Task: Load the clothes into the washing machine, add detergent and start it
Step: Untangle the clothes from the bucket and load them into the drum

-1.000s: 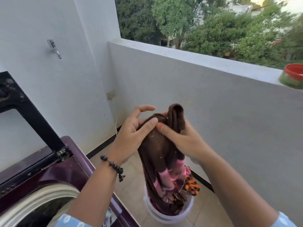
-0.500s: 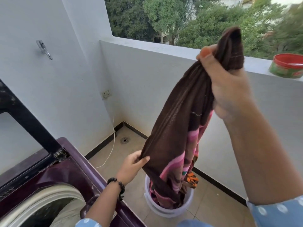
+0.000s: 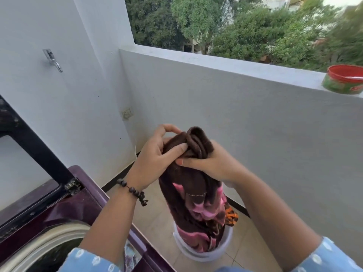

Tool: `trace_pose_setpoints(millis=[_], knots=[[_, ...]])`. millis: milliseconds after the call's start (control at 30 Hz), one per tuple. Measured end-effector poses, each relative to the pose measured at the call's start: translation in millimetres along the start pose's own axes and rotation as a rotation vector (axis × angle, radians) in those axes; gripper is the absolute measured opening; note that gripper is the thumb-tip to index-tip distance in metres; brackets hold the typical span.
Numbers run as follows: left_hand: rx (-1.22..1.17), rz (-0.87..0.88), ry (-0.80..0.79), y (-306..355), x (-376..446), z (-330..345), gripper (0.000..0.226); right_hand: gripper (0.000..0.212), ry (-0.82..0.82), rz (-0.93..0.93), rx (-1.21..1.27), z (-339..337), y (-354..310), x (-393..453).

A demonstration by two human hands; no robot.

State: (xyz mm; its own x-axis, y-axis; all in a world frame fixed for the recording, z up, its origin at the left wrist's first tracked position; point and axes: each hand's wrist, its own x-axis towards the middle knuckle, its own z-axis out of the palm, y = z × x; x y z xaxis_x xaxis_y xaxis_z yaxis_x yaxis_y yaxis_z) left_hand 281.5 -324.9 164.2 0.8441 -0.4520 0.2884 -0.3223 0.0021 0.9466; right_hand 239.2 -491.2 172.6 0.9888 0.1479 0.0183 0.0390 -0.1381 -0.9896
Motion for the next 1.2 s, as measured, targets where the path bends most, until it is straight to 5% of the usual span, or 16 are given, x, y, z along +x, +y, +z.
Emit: trace_pose_setpoints(millis=[100, 233, 400, 533, 767, 867, 1000, 1200], knots=[[-0.193, -0.088, 0.021, -16, -11, 1, 0.027, 0.011, 0.078, -0.039, 0.022, -5, -6, 0], [0.133, -0.078, -0.015, -61, -31, 11, 0.034, 0.007, 0.199, -0.125, 0.246, -12, -29, 2], [0.275, -0.187, 0.131, -104, -55, 21, 0.010, 0.005, 0.216, -0.234, 0.477, -25, -65, -5], [0.417, -0.195, 0.144, -118, -58, 17, 0.027, 0.005, 0.243, -0.369, 0.573, -32, -82, -13], [-0.201, -0.181, 0.402, -51, -14, 6, 0.023, 0.017, 0.381, -0.181, 0.290, -39, -50, -5], [-0.183, -0.074, 0.256, -7, 1, 3, 0.027, 0.029, 0.257, -0.102, 0.230, -23, -31, -4], [0.154, 0.038, -0.044, 23, 10, 7, 0.021, 0.071, -0.049, -0.021, 0.167, -8, -13, 1], [-0.073, -0.023, 0.015, 10, 1, 6, 0.025, 0.013, 0.100, -0.119, 0.175, -18, -20, 6]])
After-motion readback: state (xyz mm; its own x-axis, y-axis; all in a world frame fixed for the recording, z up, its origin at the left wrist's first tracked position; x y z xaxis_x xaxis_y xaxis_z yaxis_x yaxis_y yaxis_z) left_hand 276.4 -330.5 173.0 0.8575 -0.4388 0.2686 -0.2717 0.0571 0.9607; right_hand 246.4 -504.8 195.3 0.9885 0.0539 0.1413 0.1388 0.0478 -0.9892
